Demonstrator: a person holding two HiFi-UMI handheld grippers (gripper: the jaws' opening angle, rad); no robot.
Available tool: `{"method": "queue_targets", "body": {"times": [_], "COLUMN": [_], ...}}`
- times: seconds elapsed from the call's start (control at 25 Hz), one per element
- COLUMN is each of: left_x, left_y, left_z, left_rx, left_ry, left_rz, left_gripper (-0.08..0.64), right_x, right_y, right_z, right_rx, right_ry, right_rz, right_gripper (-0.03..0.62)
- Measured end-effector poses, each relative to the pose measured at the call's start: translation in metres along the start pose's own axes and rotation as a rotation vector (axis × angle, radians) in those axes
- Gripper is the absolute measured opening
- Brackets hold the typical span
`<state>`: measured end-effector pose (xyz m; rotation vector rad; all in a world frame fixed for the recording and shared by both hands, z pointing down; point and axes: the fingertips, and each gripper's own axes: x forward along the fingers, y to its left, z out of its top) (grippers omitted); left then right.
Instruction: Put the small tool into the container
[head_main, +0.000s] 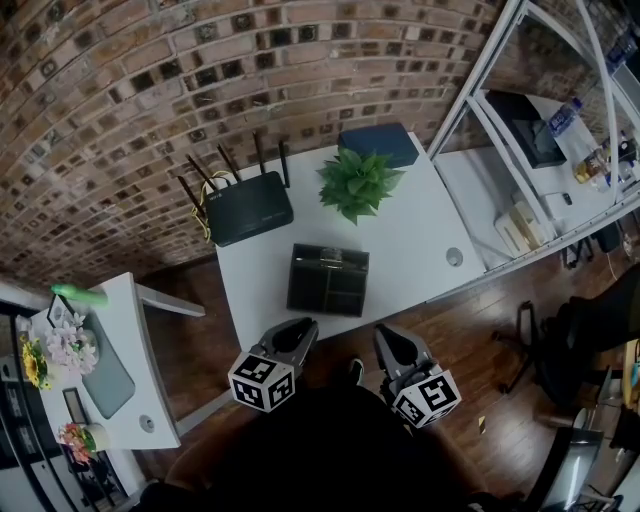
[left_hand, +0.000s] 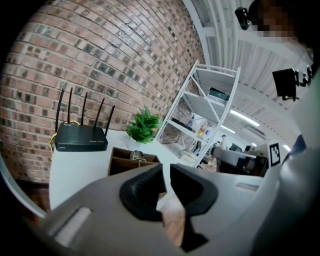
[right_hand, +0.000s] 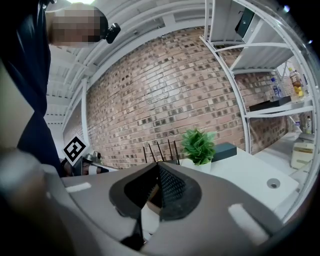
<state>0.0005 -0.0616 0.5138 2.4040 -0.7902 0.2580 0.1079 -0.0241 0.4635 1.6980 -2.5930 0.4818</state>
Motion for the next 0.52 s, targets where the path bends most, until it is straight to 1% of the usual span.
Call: {"method": "queue_targets", "body": {"times": [0.52], "left_x": [0.0041], "left_y": [-0.001], "left_z": [0.0006], "left_rx": [0.002], "left_ry": [0.002], "left_rz": [-0.007], "left_gripper": [0.044], "right_x": [-0.0006], "right_y": [-0.0076], "right_z": [-0.0025], "right_rx": [0.018], "right_ry": [0.009], "right_rz": [-0.018], "right_gripper": [0.011]}}
